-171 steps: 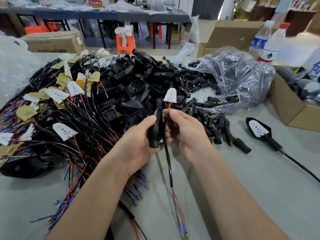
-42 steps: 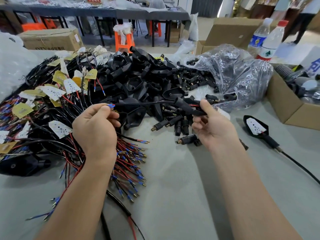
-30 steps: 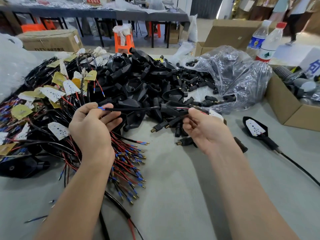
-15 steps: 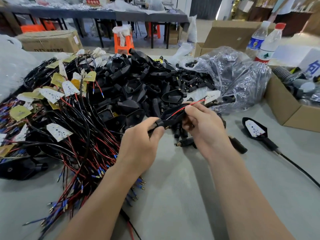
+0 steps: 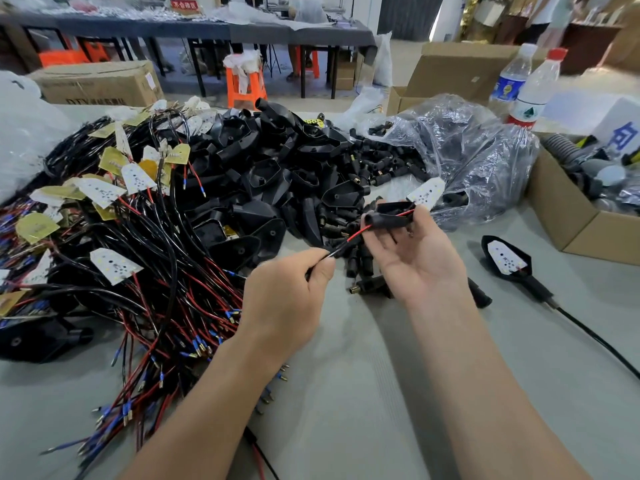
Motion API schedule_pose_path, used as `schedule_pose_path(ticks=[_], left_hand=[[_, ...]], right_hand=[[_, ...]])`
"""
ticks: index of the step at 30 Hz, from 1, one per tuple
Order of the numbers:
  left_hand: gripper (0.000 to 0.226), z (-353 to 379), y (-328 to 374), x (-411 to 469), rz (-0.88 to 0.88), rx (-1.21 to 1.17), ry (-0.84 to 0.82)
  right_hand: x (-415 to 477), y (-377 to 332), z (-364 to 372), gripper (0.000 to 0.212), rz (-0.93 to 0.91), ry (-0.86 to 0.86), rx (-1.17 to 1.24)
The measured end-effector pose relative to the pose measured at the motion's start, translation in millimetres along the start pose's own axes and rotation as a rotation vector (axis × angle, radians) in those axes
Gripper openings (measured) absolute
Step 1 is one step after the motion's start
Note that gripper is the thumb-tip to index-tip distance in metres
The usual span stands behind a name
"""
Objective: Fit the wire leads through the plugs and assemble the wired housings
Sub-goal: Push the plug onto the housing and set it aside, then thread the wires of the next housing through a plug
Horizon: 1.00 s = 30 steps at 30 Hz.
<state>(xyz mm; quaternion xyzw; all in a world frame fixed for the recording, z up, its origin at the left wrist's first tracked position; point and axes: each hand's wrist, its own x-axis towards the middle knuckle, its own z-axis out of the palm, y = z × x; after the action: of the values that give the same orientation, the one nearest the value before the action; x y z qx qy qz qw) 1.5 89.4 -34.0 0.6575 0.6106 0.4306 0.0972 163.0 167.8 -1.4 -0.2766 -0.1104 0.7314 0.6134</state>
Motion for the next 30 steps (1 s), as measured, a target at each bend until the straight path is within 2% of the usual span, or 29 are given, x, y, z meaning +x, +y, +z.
schedule_pose_path(ticks=[4,7,9,12,15,17,20,22,23,24,26,30], left_hand=[[0.035,2.3,5.6,-3.1,-0.006,0.025,-0.044],[0.036,-2.6,10.2,-6.9,0.067,-0.024,-0.088],[0.035,-6.0,17.1,-10.5,0.131,-0.032,-0.124],[0.031,-6.0,22.5,-13.3,0.26,0.084,-0.224],[0.037,-6.4,22.6,-12.0,0.279,0.078,-0.389],[0.034,-7.3,21.1,-12.4,0.195,-0.133,-0.555],[0.032,-7.9,22.2,-6.5,-0.065,-0.516,-0.885],[0.029,-4.5,23.7,-1.0,-0.222,-0.583,-1.016],[0.04,-3.9,22.8,1.0,-0.298,-0.586,-1.039],[0.052,-4.3,18.9,3.0,-0.344,-0.615,-1.006],[0.063,-8.6,13.0,4.8,-0.37,-0.687,-0.795],[0.032,-5.2,4.8,9.7,-0.595,-0.791,-0.296]], right_hand=[[-1.9,-1.0,-0.7,0.022,-0.076,0.003,-0.003],[-1.0,-4.7,-1.0,0.024,-0.146,0.038,-0.114],[-0.1,-8.0,-1.7,0.023,-0.128,0.096,-0.176],[2.1,-16.2,-5.9,0.019,-0.089,0.205,-0.088],[4.3,-23.3,-10.2,0.02,-0.064,0.155,-0.013],[5.6,-23.5,-11.1,0.028,-0.039,0.098,-0.009],[5.1,-20.5,-8.3,0.033,0.045,0.014,-0.084],[5.1,-17.1,-7.0,0.038,0.118,-0.019,-0.133],[5.2,-15.3,-6.6,0.04,0.15,-0.03,-0.162],[4.7,-13.2,-5.9,0.041,0.178,-0.039,-0.198],[2.2,-7.5,-3.1,0.042,0.224,-0.06,-0.27],[-6.9,6.9,3.1,0.039,0.251,-0.044,-0.383]])
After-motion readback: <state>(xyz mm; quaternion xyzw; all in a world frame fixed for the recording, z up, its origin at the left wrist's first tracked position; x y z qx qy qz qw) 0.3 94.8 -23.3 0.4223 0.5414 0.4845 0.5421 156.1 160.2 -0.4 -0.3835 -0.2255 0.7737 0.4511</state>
